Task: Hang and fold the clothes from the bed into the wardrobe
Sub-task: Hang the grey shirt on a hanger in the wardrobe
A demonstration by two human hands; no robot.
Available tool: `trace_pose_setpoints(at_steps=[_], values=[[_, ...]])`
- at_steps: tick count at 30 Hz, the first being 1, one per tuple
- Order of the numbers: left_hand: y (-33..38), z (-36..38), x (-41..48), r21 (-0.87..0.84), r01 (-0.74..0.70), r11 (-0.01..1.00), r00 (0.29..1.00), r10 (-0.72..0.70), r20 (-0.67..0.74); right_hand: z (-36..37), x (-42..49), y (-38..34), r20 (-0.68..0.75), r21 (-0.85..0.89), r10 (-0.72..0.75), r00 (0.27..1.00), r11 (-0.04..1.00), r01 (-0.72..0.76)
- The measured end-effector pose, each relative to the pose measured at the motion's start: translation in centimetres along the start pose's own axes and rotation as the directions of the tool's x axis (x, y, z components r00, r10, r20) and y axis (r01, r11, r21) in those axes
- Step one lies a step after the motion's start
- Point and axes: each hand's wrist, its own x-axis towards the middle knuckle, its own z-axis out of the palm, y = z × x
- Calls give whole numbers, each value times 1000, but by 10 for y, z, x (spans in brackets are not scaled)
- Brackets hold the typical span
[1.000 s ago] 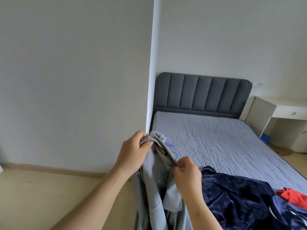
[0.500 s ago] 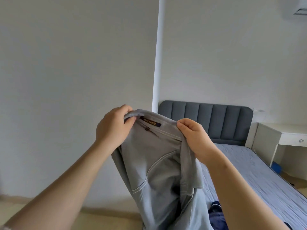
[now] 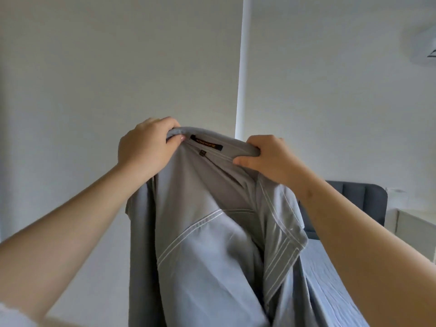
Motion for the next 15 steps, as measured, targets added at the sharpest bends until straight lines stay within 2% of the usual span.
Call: trace_pose_setpoints(at_steps=[3, 5, 7, 8, 9, 11, 13, 15], values=[[-13, -15, 5, 67, -72, 995, 994, 66, 88, -4, 17, -7, -10, -115, -64, 998, 991, 62], [-24, -29, 4, 39, -123, 992, 975, 113, 189, -7, 24, -10, -74, -116, -118, 990, 987, 109], [-35, -46, -1, 3, -91, 996, 914, 82, 397, -6, 28, -14, -142, -33, -168, 976, 986, 165], [-41, -54, -4, -15, -27, 1000, 858, 31, 512, -2, 28, -18, -145, 19, -181, 973, 982, 185], [-47, -60, -9, -34, 60, 998, 794, -27, 607, 3, 28, -21, -113, 68, -182, 977, 979, 191], [-59, -71, -20, -74, 230, 970, 712, -115, 693, 17, 25, -25, 48, 149, -151, 987, 978, 142], [-70, -82, -31, -81, 352, 932, 686, -199, 700, 31, 20, -28, 217, 223, -118, 969, 972, 68], [-77, -90, -42, -57, 431, 900, 644, -263, 718, 44, 16, -31, 278, 278, -110, 954, 960, 30]])
